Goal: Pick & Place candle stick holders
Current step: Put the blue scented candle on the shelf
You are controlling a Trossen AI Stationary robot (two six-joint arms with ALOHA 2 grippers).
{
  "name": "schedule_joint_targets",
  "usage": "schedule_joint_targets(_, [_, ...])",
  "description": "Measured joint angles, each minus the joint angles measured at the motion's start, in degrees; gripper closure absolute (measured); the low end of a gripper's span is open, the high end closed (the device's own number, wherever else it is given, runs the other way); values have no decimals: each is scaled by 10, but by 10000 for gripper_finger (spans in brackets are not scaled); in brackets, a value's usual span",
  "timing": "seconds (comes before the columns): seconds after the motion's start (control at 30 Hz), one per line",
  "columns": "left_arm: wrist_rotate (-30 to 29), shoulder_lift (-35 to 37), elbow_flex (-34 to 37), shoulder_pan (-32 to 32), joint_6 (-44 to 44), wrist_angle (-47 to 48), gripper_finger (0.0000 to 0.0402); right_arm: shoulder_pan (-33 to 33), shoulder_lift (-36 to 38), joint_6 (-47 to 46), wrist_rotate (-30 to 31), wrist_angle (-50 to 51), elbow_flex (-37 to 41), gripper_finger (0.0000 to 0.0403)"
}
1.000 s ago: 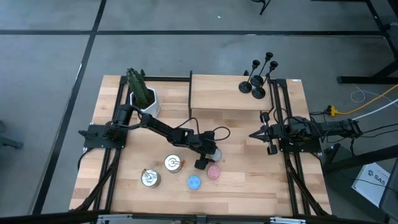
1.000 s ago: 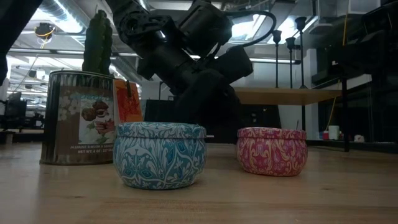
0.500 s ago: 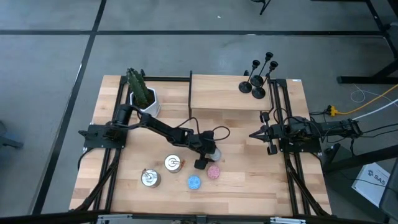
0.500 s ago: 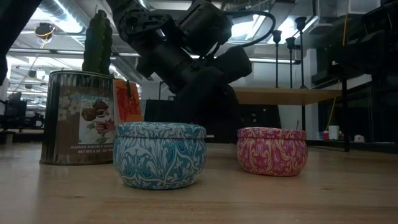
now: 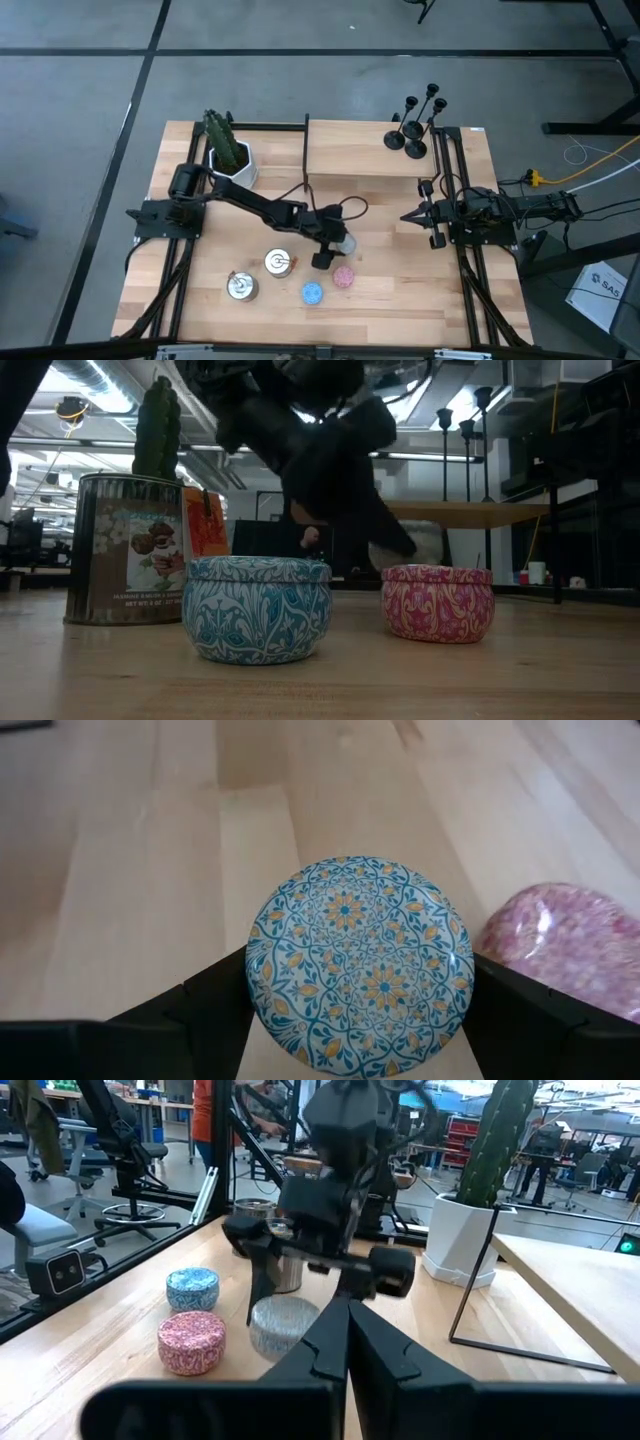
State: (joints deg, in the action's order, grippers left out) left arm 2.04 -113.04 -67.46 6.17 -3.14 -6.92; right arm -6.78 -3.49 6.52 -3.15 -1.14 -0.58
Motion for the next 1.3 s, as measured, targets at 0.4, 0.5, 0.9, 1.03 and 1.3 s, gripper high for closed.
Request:
schedule_joint_targets(0.4, [-1,89,0,-6,-15,20,113,0,0,0,0,0,0,392])
schedule_joint_targets(0.5, [-1,116,0,-11,-24,21,113,0,0,0,1,0,0,392])
schedule_joint_targets(0.9, [-16,188,-1,-92,-67,29,113,0,0,0,1,0,0,392])
schedule_joint_targets(1.03, [-17,188,-33,-141,-67,73,113,0,0,0,1,0,0,392])
schedule_joint_targets(1.3, [-26,180,-98,-219,-82,110,113,0,0,0,1,0,0,392])
